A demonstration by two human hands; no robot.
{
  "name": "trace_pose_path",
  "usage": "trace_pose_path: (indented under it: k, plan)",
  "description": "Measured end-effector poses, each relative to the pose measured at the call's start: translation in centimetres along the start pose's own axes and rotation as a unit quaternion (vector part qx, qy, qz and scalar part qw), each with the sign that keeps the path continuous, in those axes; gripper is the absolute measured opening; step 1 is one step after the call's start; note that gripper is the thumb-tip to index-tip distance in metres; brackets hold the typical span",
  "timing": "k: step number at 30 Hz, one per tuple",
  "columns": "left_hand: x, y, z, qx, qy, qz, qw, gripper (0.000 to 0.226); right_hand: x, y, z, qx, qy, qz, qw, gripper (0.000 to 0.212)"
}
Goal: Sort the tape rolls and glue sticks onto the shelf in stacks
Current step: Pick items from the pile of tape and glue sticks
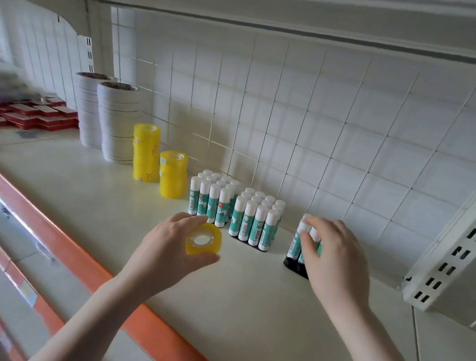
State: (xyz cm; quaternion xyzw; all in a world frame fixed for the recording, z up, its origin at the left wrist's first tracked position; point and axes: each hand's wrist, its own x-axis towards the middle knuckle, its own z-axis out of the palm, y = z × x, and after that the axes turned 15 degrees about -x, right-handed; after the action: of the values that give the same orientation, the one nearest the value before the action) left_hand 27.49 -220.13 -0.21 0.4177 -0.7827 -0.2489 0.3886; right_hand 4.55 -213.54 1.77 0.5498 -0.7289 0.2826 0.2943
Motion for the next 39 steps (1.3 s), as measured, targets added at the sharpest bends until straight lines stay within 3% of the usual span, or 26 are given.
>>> trace_pose_path:
  k: [10, 20, 27, 39]
  plan:
    - [3.2, -5.7, -6.7, 0.006, 0.018, 0.016, 1.0, 0.069, 0.9, -9.3, 2.9, -0.007, -0.15, 0.0, 0.989, 0.022]
    - [12.2, -11.4, -13.2, -0.021, -0.043, 0.096, 0.994, 0.069, 1.4, -17.3, 7.0, -0.056, -0.224, 0.096, 0.968, 0.027]
    - [17.0, -11.4, -12.0, -0.039, -0.09, 0.11, 0.989, 0.069, 1.9, -19.9, 8.3, -0.061, -0.25, 0.111, 0.96, 0.031]
    - [19.9, -12.4, -9.0, -0.043, -0.107, 0.098, 0.989, 0.068, 1.5, -19.3, 9.4, -0.033, -0.236, 0.134, 0.962, 0.026]
